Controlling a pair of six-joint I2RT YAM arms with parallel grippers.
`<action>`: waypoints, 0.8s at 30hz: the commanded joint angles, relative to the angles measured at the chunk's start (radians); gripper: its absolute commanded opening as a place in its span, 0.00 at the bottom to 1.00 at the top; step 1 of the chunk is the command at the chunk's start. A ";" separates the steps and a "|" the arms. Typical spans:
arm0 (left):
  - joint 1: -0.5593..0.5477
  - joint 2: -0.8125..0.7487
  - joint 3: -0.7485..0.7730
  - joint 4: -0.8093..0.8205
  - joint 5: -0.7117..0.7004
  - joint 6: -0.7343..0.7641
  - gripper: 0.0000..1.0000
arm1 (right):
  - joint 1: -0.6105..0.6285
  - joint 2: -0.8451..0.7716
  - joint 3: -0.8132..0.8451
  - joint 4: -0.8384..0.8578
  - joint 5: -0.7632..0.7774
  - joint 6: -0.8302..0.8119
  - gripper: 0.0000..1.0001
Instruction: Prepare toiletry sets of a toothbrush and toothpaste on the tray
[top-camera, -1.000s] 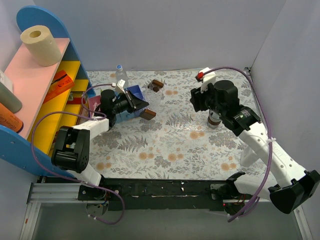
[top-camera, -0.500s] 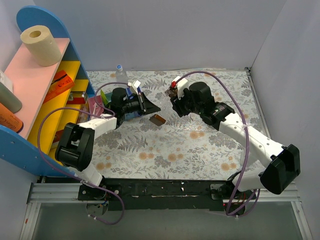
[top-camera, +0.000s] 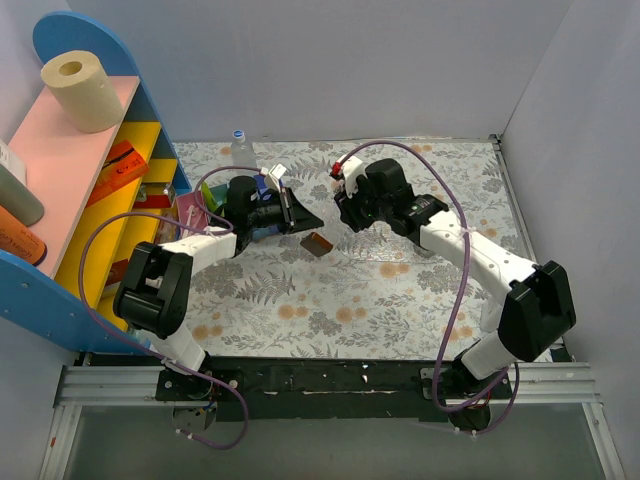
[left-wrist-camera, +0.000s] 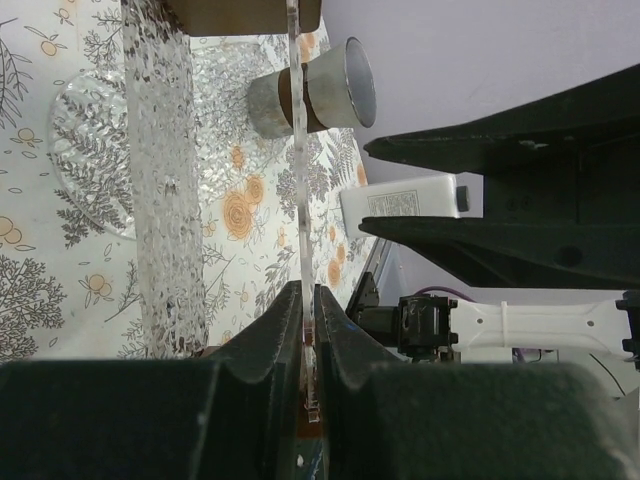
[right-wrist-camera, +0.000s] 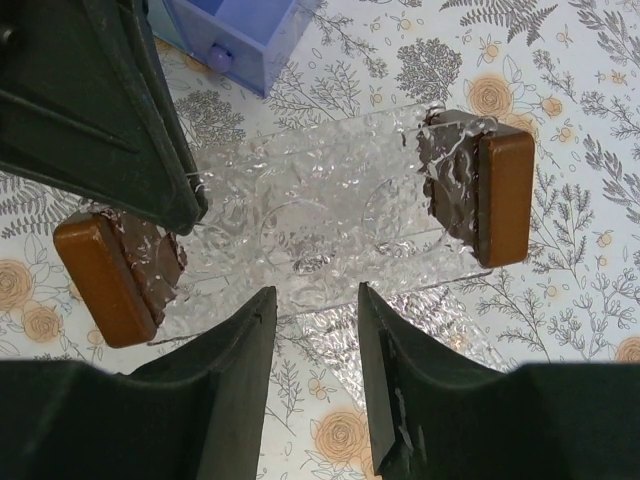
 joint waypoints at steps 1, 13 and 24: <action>-0.015 -0.016 0.051 0.028 0.036 0.019 0.00 | -0.012 0.016 0.061 0.025 -0.039 -0.006 0.45; -0.029 -0.014 0.054 0.030 0.043 0.024 0.00 | -0.040 0.071 0.058 0.059 -0.032 -0.005 0.43; -0.036 -0.008 0.056 0.039 0.063 0.021 0.00 | -0.051 0.108 0.063 0.075 -0.060 -0.002 0.44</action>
